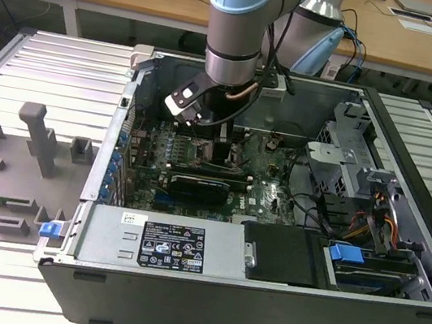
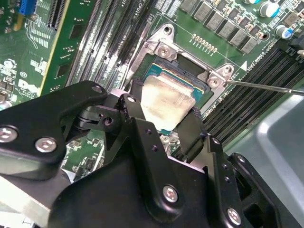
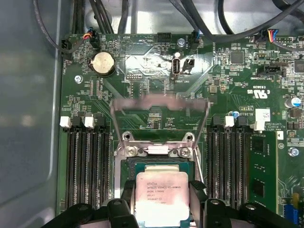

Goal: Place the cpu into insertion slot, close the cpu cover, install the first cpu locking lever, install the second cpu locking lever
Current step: 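Place the cpu into insertion slot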

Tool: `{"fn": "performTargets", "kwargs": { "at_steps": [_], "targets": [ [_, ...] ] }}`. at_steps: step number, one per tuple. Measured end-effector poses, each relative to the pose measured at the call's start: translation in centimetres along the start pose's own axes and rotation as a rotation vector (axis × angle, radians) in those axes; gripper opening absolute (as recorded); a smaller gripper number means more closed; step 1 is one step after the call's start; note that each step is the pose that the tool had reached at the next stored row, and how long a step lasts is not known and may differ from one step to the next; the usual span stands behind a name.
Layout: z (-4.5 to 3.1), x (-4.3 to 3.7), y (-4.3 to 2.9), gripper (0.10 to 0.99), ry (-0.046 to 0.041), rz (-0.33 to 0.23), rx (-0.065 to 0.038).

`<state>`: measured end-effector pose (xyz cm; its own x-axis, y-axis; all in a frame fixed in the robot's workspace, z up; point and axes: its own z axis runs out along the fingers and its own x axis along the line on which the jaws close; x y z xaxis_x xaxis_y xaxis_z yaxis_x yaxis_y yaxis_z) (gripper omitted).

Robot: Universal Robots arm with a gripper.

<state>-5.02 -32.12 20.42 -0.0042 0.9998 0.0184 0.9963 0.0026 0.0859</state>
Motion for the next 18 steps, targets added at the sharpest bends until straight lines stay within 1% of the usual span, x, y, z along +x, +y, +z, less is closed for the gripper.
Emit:
{"fn": "performTargets", "kwargs": {
  "at_steps": [9,14,18],
  "targets": [
    [0.40,0.14,-0.07,0.541,-0.0007,0.000,0.000],
    [0.49,0.14,-0.08,0.541,-0.0003,0.001,0.000],
    [0.51,0.12,-0.08,0.541,-0.0017,0.003,0.000]
  ]
}}
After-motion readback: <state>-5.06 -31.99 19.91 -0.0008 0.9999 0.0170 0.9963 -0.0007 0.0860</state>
